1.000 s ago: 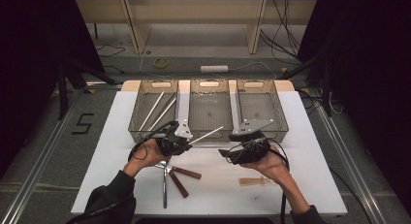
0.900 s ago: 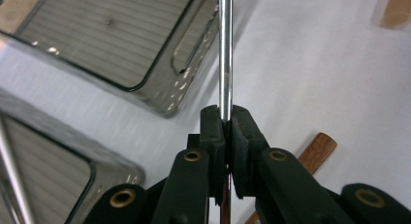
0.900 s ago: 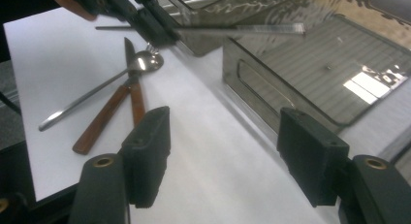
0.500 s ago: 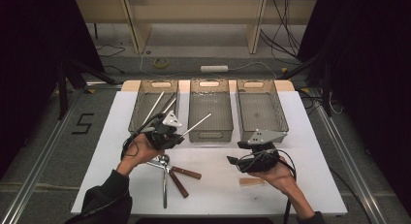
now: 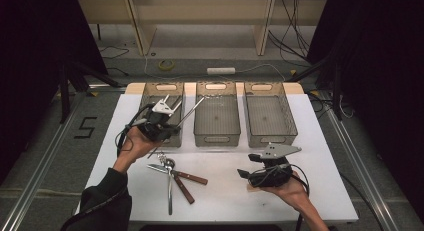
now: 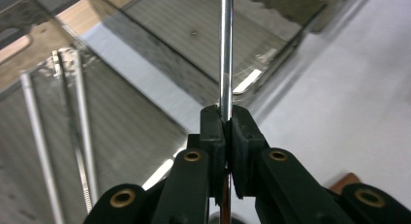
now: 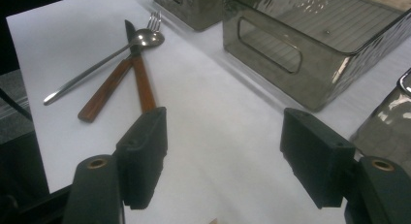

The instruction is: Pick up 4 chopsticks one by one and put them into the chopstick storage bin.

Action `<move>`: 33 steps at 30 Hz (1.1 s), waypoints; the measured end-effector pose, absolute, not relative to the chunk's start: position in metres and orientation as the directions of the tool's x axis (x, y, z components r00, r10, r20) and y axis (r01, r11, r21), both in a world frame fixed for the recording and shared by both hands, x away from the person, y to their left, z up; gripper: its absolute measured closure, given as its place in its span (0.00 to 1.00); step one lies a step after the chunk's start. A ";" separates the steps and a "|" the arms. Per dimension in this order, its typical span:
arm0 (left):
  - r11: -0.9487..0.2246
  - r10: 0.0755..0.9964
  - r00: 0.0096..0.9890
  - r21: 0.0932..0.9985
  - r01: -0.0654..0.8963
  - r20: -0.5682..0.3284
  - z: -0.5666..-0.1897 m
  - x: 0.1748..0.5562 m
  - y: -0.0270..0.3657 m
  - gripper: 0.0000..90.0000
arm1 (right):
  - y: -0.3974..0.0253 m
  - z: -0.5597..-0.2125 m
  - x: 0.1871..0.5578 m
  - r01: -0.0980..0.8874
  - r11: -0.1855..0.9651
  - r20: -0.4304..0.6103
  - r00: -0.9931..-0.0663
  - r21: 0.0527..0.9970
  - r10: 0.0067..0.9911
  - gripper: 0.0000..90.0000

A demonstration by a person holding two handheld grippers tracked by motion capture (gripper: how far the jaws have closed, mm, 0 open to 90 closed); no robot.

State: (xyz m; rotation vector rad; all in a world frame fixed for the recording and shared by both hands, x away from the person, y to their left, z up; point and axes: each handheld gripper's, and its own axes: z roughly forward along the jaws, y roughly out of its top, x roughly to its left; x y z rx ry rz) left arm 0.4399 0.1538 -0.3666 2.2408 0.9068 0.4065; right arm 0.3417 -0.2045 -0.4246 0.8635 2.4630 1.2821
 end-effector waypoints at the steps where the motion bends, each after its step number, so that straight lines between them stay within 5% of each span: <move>1: -0.517 0.712 0.701 0.697 0.496 0.029 -0.364 0.444 0.157 0.94 | -0.205 -0.425 0.340 0.392 0.440 0.060 -0.798 0.808 0.599 0.38; 15: -0.399 0.818 0.575 0.743 0.537 0.023 -0.346 0.491 0.178 0.94 | -0.203 -0.429 0.327 0.389 0.421 0.082 -0.807 0.819 0.585 0.35; 33: -0.286 0.885 0.466 0.771 0.569 -0.016 -0.375 0.526 0.195 0.94 | -0.201 -0.430 0.322 0.381 0.430 0.084 -0.820 0.819 0.566 0.35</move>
